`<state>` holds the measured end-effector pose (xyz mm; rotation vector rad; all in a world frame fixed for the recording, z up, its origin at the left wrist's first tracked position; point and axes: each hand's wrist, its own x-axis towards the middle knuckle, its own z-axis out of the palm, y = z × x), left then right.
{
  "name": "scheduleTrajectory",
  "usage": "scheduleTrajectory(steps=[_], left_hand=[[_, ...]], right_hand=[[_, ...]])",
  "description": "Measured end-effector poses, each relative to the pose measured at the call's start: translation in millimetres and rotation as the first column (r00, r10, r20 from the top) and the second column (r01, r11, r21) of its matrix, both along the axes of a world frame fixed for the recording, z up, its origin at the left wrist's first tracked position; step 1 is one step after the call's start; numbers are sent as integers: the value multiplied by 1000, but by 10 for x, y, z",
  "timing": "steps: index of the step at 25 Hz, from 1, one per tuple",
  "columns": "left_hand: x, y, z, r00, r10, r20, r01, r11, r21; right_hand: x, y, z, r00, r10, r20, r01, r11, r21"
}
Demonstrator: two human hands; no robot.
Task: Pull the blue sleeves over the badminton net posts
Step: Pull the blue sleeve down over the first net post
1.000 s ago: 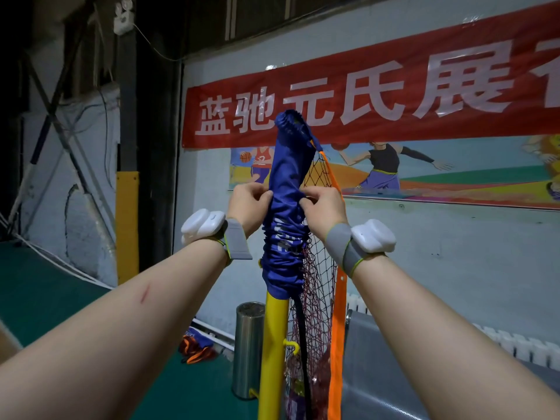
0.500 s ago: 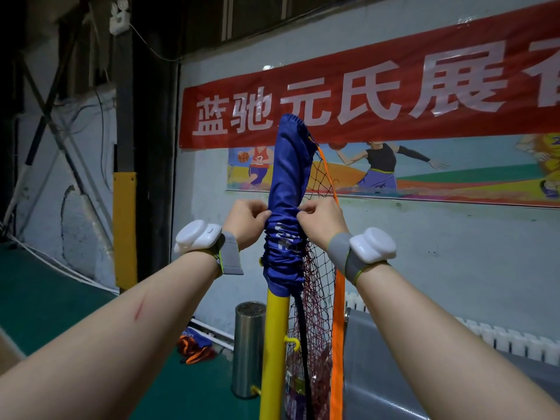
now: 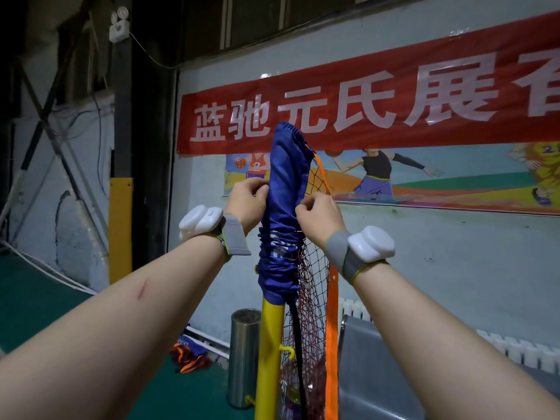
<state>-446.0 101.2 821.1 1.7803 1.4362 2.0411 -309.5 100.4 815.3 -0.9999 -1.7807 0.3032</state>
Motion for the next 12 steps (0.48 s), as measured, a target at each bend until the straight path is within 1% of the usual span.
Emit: scheduleTrajectory(steps=[2, 3, 5, 8, 12], left_hand=[[10, 45, 0, 999, 43, 14, -43, 999, -5], [18, 57, -10, 998, 65, 17, -65, 998, -7], [15, 77, -36, 996, 84, 27, -83, 996, -17], [-1, 62, -56, 996, 91, 8, -90, 995, -47], [3, -20, -114, 994, 85, -64, -91, 993, -82]], right_hand=[[-17, 17, 31, 998, 65, -25, -64, 997, 44], [-33, 35, 25, 997, 78, 1, -78, 995, 55], [-78, 77, 2, 997, 51, 53, -54, 997, 58], [-116, 121, -30, 998, 39, 41, -40, 999, 21], [-134, 99, -47, 998, 33, 47, -34, 999, 9]])
